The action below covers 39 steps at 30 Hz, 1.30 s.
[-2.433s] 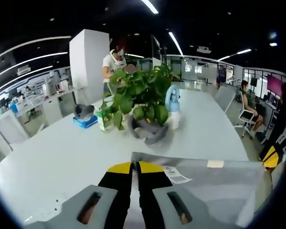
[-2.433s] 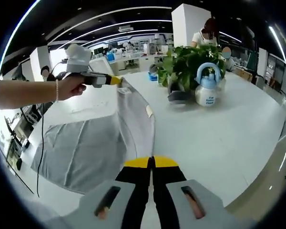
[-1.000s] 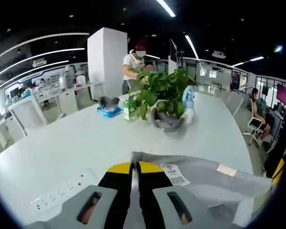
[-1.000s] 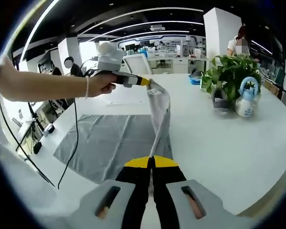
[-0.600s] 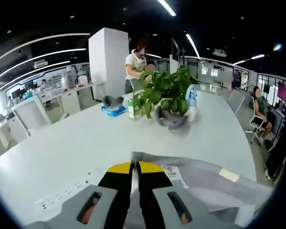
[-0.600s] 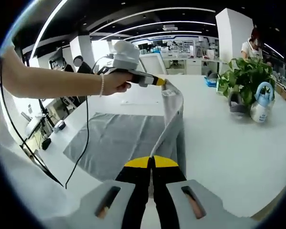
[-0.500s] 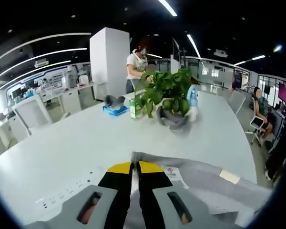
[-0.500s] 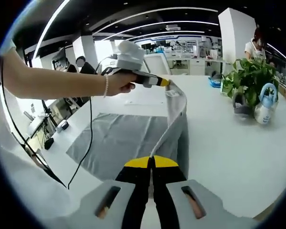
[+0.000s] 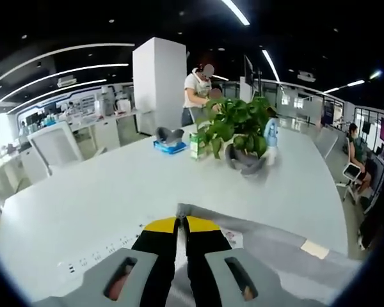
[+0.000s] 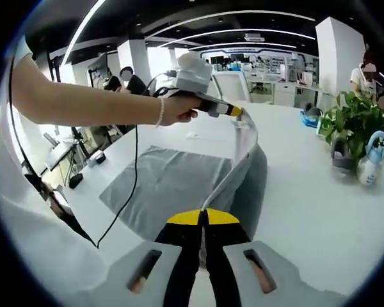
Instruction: Fold the towel on the table until its edges align and the towel forms a compact rectangular stack.
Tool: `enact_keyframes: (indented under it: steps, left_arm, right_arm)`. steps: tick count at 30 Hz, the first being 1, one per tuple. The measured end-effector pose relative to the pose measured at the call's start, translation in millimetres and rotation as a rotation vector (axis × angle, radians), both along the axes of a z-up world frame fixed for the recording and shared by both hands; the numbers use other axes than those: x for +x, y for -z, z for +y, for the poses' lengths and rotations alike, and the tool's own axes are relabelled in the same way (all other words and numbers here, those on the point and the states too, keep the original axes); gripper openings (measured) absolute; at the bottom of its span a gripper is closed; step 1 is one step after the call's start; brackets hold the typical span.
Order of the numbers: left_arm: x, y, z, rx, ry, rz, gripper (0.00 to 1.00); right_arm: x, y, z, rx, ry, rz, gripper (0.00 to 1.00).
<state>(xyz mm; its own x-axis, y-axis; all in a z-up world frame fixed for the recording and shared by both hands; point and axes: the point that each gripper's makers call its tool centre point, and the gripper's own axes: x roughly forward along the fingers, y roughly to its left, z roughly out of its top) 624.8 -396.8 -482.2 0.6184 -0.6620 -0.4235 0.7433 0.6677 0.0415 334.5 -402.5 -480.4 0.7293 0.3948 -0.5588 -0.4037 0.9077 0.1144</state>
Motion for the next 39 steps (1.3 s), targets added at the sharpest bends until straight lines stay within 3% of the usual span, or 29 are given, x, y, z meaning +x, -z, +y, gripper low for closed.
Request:
enact_keyframes:
  steps: [12, 28, 39]
  left_arm:
    - [4.9, 0.2, 35.0, -0.008, -0.056, 0.004, 0.04]
    - [8.8, 1.0, 80.5, -0.010, -0.134, 0.006, 0.04]
    - [4.7, 4.1, 100.8, -0.011, -0.166, 0.009, 0.04]
  right_arm:
    - [0.6, -1.2, 28.2, -0.012, -0.103, 0.006, 0.00]
    - [5.0, -8.8, 50.0, -0.010, -0.178, -0.009, 0.00]
    - [5.7, -12.4, 60.1, 0.004, -0.208, -0.013, 0.00]
